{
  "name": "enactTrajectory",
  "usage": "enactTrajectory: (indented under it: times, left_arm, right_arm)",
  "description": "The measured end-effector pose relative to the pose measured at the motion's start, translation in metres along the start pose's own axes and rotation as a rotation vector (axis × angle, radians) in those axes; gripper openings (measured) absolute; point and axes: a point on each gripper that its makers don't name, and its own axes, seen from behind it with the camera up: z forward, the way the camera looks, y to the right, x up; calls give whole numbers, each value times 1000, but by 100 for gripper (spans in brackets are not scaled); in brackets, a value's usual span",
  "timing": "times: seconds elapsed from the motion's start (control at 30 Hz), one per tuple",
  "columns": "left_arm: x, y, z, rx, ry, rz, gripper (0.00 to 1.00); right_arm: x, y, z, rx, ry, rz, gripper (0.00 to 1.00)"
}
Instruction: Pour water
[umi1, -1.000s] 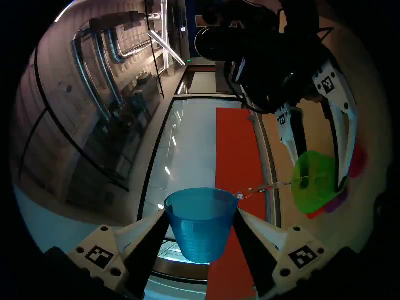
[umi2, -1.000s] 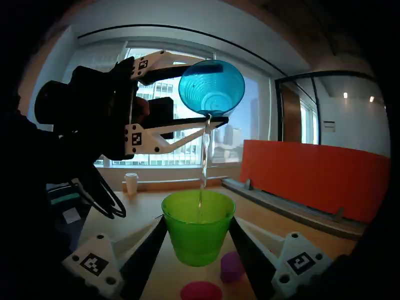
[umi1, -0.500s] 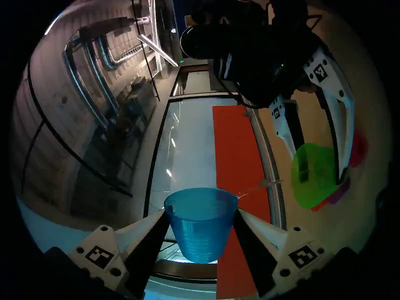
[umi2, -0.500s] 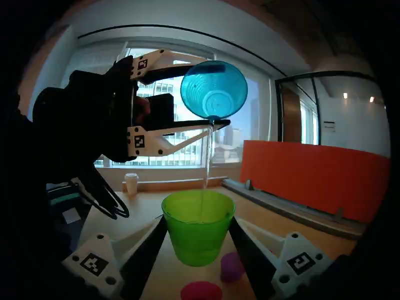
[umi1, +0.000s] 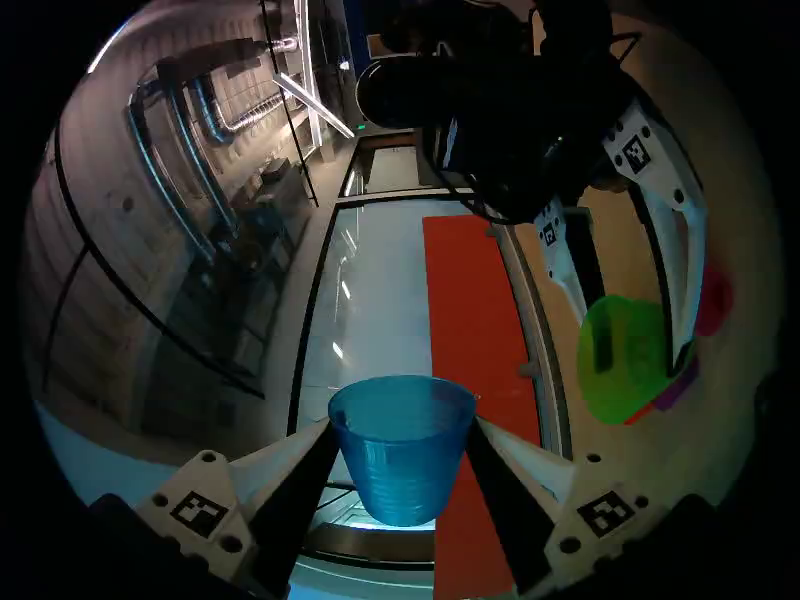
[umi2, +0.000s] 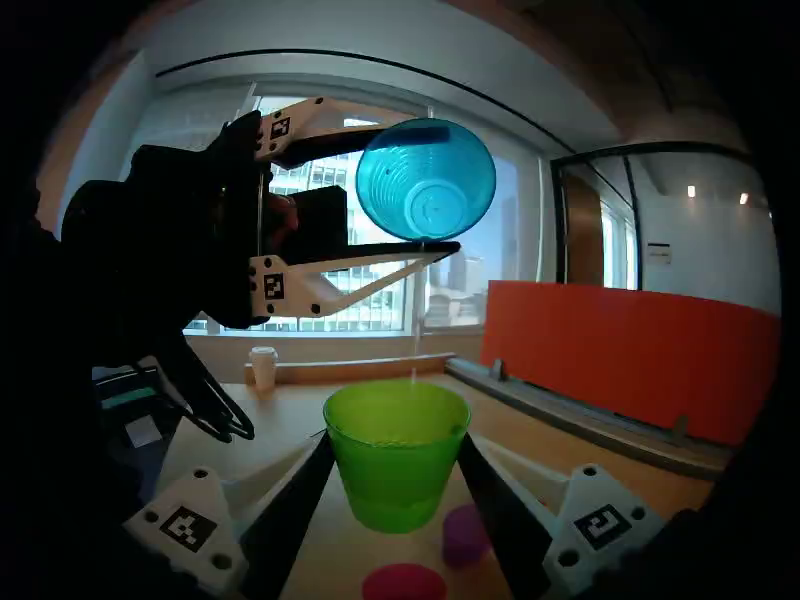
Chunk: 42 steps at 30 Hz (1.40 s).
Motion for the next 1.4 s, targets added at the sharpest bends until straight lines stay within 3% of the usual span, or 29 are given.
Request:
enactTrajectory:
  times: [0.27, 0.47, 0.77, 1.0, 1.1, 1.4]
  left_arm:
    - [-8, -5, 6, -4, -2, -18, 85]
    - [-13, -4, 8, -7, -12, -92, 85]
    - [-27, 7, 10, -24, -45, -260, 85]
    - [-40, 18, 16, -46, -77, -427, 85]
    - [-46, 19, 18, -47, -84, -509, 85]
    - [-57, 16, 14, -37, -99, -692, 85]
  right_arm:
    - [0, 1, 1, -2, 1, 1, 87]
    - [0, 1, 0, -4, 4, 2, 87]
    - [0, 3, -3, -10, 8, 5, 87]
    - [2, 4, -5, -13, 14, 9, 88]
    - [3, 4, -6, -14, 15, 10, 87]
    - [3, 6, -7, -24, 16, 11, 87]
